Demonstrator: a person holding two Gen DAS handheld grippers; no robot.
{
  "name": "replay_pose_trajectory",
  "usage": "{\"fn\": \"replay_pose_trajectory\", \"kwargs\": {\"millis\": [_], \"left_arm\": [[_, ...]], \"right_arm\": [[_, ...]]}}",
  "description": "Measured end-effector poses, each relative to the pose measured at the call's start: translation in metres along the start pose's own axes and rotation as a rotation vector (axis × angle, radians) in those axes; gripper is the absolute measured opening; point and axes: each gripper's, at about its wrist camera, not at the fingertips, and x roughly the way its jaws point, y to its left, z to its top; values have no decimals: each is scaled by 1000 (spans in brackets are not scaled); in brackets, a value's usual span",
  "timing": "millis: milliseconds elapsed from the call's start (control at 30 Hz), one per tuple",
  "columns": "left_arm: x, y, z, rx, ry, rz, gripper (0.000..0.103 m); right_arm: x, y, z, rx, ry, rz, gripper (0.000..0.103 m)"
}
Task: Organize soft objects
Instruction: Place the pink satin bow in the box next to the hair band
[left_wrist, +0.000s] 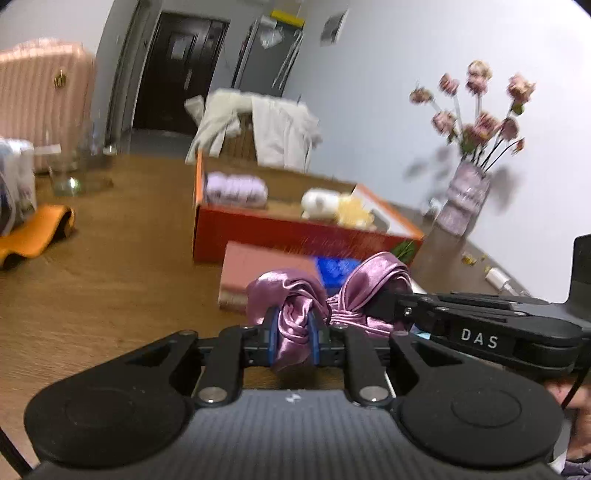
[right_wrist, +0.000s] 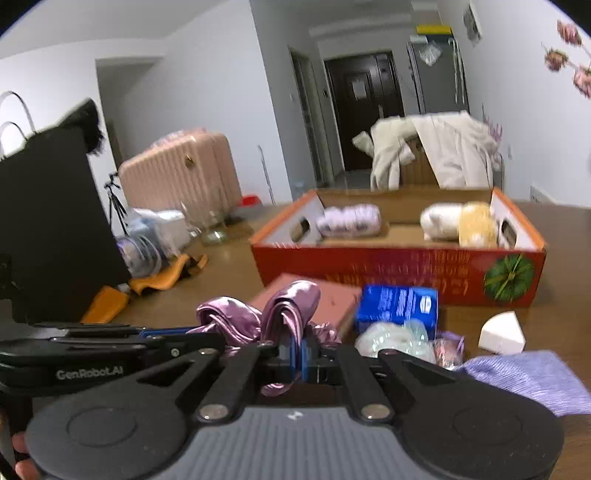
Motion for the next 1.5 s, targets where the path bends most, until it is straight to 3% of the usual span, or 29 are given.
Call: {"fn": "replay_pose_trajectory", "kwargs": {"millis": [167, 300, 400, 500, 633, 800, 933, 1067, 1267, 1367, 1467, 1500], "left_arm": [[-44, -24, -1, 22, -77, -11, 17], [-58, -37, 0, 24, -92, -14, 17], [-51, -41, 10, 31, -88, -26, 17], [-24, -41, 41, 46, -67, -47, 17], [38, -33, 105, 19, -27, -46, 17], [147, -20, 179, 25, 49, 20, 17], [232, 6, 199, -44, 135, 56, 17], [298, 26, 195, -78, 246, 97, 17], [334, 49, 174, -153, 378, 80, 18], [333, 51, 175, -167, 383, 82, 24], [319, 48, 181, -157, 365, 112, 41], [308, 47, 184, -143, 340, 119, 47]], "right_arm": [[-46, 13, 6, -19, -73, 19, 3], [-65, 15, 6, -16, -98, 19, 3], [-70, 14, 12, -32, -102, 16, 3], [-62, 6, 33, -81, -104, 12, 3], [-21, -19, 88, -141, -91, -13, 3], [76, -68, 160, -144, -1, -61, 3], [161, -114, 189, -67, 93, -93, 3], [226, -148, 188, 21, 207, -97, 3], [264, -164, 165, 41, 330, -146, 3], [261, -162, 164, 30, 316, -165, 4], [249, -156, 169, 27, 305, -172, 11], [241, -154, 173, 26, 289, -168, 18]]}}
